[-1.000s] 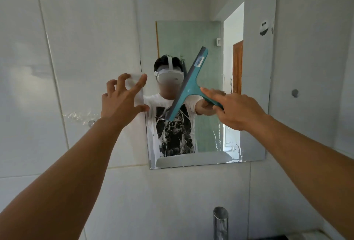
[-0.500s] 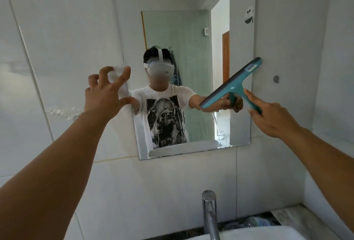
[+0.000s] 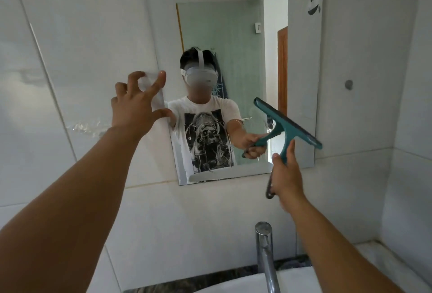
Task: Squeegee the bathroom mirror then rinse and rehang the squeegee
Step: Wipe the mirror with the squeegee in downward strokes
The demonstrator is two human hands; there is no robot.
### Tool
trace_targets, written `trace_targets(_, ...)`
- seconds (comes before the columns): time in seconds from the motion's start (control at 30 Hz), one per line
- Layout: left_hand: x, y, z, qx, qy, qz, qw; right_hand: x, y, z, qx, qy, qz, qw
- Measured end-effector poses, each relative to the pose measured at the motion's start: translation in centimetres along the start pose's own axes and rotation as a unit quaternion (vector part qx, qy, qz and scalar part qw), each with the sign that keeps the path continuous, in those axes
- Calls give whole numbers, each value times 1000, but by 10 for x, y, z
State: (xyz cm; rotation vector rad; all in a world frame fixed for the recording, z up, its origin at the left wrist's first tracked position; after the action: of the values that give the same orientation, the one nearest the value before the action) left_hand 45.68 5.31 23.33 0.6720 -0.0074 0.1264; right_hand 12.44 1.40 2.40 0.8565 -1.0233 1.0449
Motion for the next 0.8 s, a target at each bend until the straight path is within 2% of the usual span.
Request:
trace_targets(0.13, 5, 0, 0, -5, -8, 6, 1000, -14, -54, -15, 1, -62, 142, 988)
trace_targets(0.27, 8, -1, 3, -1, -16, 0, 1000, -5, -98, -37, 8, -86, 191, 978)
trace_targets(0.57, 13, -5, 7, -6, -17, 1, 1000, 28, -181, -101, 72, -22, 152, 986)
trace_targets(0.8, 10, -10, 5, -25, -15, 8, 1000, 18, -185, -103, 79, 6, 94, 992)
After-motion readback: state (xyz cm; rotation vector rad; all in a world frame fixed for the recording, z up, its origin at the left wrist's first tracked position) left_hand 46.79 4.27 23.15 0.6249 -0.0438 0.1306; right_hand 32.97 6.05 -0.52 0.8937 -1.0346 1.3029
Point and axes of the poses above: each hand's wrist, its own z-axis towards the middle knuckle, its own y-axis out of the back of the hand, x = y × z, the point moved 10 cm from there along z, towards the middle knuckle, and after that the axes turned 2 degrees about x, right-handed, at the moved point
